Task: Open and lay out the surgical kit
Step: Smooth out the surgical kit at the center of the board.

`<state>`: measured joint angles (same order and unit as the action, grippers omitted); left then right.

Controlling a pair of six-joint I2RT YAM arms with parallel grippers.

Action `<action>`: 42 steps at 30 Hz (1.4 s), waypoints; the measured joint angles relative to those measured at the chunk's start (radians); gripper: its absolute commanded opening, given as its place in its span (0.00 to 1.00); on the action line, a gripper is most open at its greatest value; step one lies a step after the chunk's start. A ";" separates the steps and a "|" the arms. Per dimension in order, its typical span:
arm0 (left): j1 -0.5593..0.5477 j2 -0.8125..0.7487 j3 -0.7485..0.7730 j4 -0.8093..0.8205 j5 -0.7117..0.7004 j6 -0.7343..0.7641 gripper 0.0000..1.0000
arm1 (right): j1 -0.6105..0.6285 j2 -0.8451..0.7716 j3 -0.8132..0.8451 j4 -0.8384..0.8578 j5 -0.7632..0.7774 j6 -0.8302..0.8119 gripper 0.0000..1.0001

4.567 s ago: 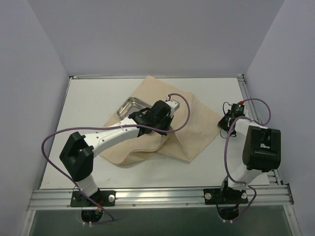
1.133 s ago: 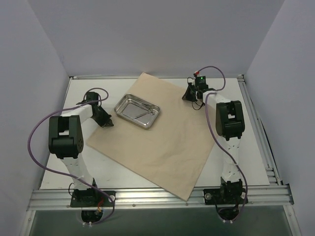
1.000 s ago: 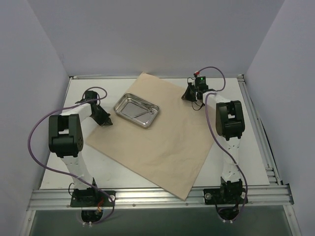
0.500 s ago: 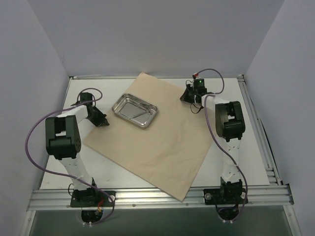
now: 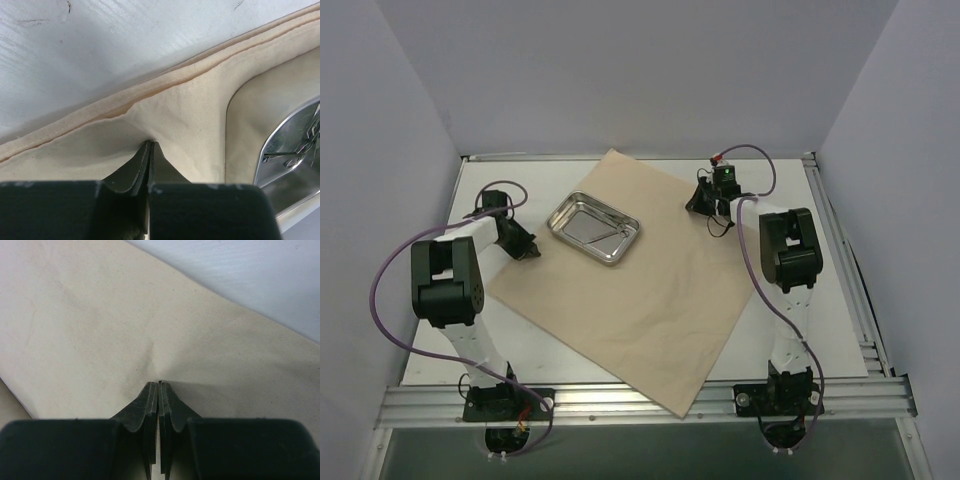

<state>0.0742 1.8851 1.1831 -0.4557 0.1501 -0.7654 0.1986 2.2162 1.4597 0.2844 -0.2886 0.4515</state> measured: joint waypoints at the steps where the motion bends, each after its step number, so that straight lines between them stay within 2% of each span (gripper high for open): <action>1: 0.000 -0.001 -0.001 0.000 0.000 0.000 0.02 | 0.000 0.003 0.013 -0.016 0.000 -0.005 0.00; 8: -0.001 -0.076 -0.042 -0.036 -0.056 0.046 0.03 | -0.004 0.002 0.053 -0.090 0.013 -0.040 0.00; 11: -0.007 -0.170 -0.049 -0.079 -0.082 0.077 0.12 | -0.010 -0.032 0.045 -0.164 0.025 -0.059 0.00; 14: -0.034 -0.297 -0.050 -0.090 -0.093 0.097 0.13 | -0.029 -0.108 -0.014 -0.218 0.034 -0.076 0.00; 16: -0.079 -0.377 -0.053 -0.087 -0.101 0.102 0.13 | -0.040 -0.175 -0.066 -0.253 0.037 -0.088 0.00; 18: -0.155 -0.443 -0.063 -0.074 -0.095 0.105 0.08 | -0.051 -0.246 -0.125 -0.272 0.036 -0.098 0.00; 20: -0.248 -0.481 -0.085 -0.036 -0.056 0.106 0.02 | -0.056 -0.309 -0.187 -0.277 0.020 -0.103 0.00; 22: -0.347 -0.485 -0.114 0.021 -0.003 0.104 0.02 | -0.056 -0.360 -0.243 -0.283 -0.023 -0.105 0.00; 25: -0.494 -0.423 -0.122 0.093 0.056 0.106 0.02 | -0.053 -0.401 -0.307 -0.279 -0.117 -0.101 0.00; 28: -0.592 -0.331 -0.094 0.122 0.090 0.121 0.02 | -0.053 -0.414 -0.361 -0.281 -0.209 -0.101 0.00; 34: -0.659 -0.138 0.033 0.143 0.098 0.135 0.02 | -0.041 -0.415 -0.438 -0.275 -0.332 -0.096 0.00; 42: -0.771 0.109 0.262 0.111 -0.026 0.181 0.02 | -0.033 -0.419 -0.503 -0.244 -0.363 -0.085 0.00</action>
<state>-0.6971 1.9938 1.4448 -0.3443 0.1246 -0.5846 0.1654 1.7969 0.9565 0.0402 -0.6514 0.3660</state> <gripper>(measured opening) 0.031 0.027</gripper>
